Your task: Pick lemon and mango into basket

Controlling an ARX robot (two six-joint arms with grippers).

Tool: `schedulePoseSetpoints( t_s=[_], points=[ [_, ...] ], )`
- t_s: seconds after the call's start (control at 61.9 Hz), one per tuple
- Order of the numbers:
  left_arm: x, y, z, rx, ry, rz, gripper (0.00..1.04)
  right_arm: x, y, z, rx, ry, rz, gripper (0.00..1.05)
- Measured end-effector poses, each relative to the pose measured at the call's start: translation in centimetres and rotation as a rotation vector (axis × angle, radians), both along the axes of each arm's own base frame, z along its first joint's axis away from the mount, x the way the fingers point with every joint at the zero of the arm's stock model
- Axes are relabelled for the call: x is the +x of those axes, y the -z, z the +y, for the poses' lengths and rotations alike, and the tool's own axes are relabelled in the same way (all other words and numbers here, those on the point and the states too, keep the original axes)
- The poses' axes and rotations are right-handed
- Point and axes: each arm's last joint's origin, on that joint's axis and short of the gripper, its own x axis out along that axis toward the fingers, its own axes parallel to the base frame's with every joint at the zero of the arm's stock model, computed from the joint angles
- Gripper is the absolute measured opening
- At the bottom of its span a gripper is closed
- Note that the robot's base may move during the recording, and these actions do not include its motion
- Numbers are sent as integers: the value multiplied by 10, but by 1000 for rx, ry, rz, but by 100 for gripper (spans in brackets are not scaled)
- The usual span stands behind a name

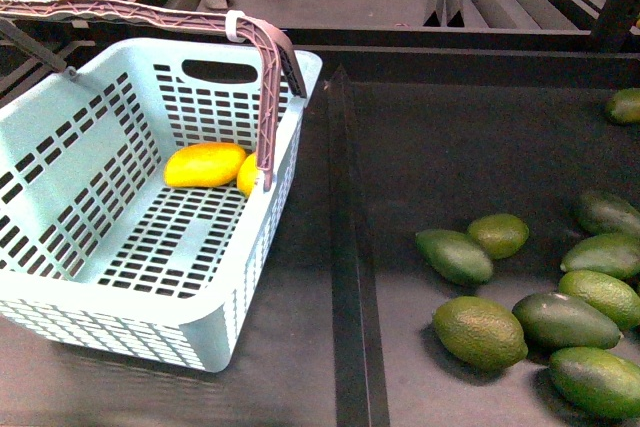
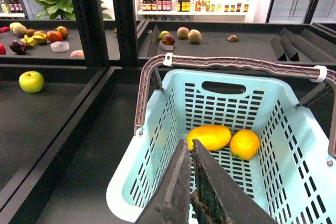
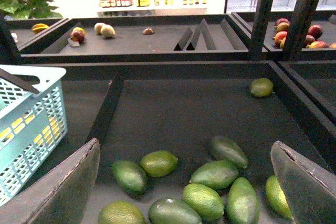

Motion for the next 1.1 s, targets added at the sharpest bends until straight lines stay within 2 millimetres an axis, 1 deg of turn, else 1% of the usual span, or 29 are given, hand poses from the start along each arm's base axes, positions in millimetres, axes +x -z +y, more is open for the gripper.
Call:
schedulePoseSetpoints(
  t_s=[0.242, 0.727, 0.791, 0.84, 1.098],
  points=[
    [-11, -3, 0, 1, 0, -10, 3, 0, 0, 0, 0, 0, 0, 96],
    [-24, -2, 0, 1, 0, -10, 3, 0, 0, 0, 0, 0, 0, 96],
    [-31, 2, 0, 2, 0, 24, 3, 0, 0, 0, 0, 0, 0, 96],
    [-34, 1, 0, 2, 0, 3, 3, 0, 0, 0, 0, 0, 0, 96],
    [-35, 0, 0, 2, 0, -5, 3, 0, 0, 0, 0, 0, 0, 96]
  ],
)
